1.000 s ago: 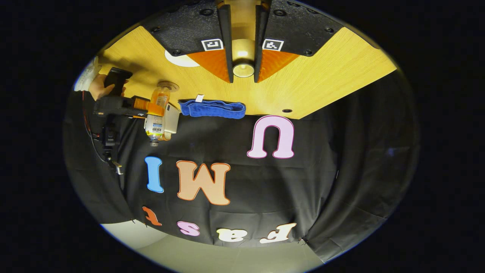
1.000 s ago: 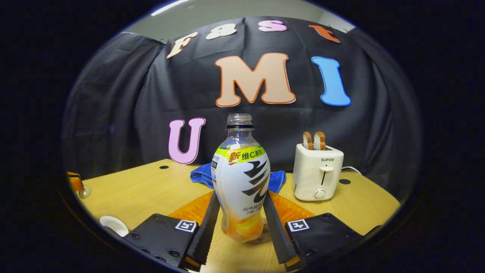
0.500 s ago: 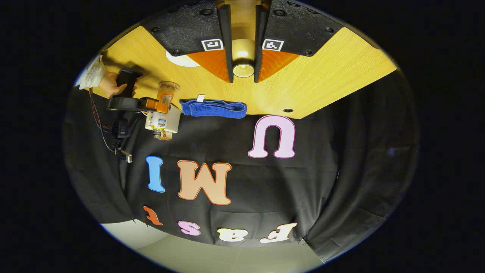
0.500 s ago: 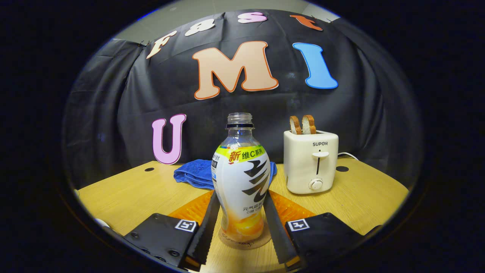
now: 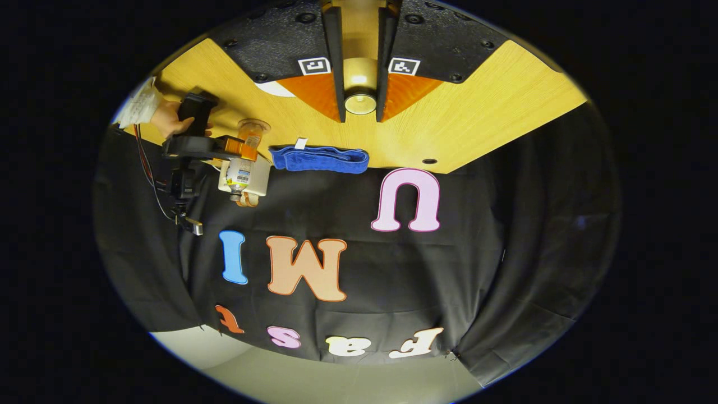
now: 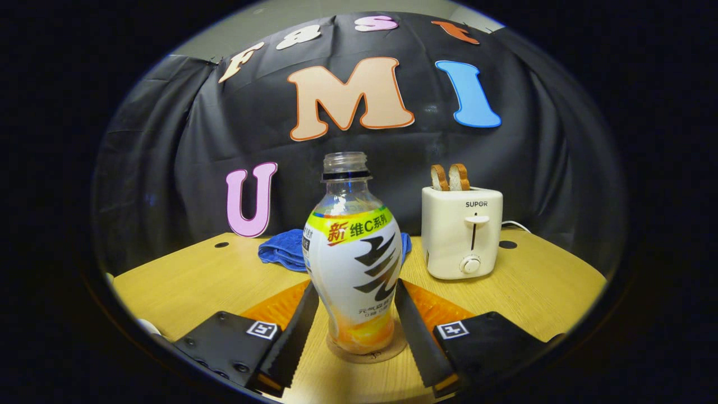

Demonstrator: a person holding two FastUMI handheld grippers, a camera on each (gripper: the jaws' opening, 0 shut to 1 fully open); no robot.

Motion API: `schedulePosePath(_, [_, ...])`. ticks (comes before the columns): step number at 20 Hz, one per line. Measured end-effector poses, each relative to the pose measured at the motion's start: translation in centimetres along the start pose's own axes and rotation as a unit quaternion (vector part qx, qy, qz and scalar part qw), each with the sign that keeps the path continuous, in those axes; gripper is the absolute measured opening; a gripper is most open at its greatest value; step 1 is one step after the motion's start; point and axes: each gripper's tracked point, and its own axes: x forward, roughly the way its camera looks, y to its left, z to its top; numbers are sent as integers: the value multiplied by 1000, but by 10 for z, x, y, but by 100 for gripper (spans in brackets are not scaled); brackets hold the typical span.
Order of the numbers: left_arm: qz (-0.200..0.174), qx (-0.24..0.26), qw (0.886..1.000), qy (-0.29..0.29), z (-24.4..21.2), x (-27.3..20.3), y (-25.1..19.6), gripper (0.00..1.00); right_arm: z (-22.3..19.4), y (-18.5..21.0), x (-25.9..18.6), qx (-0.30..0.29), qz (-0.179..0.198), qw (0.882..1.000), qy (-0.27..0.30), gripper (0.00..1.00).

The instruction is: Open the teacup lid with one hand, grasp the water bottle and pour water into the teacup with the other hand; after pouring, place the water bottle on the coaster and then close the teacup lid.

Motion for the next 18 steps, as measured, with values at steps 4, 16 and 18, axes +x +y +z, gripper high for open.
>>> schedulePosePath(4, [-9, 4, 1000, -4, 6, 3, -9, 23, 7, -2, -12, -10, -4, 1000, -12, 96])
schedulePosePath(16, [-75, 2, 997, 7, -11, 30, -62, 23, 42, -5, -96, -19, 16, 997, -75, 92])
schedulePosePath(18, [-84, 4, 996, 23, -22, 31, -70, 22, 46, -6, -106, -9, 20, 997, -79, 95])
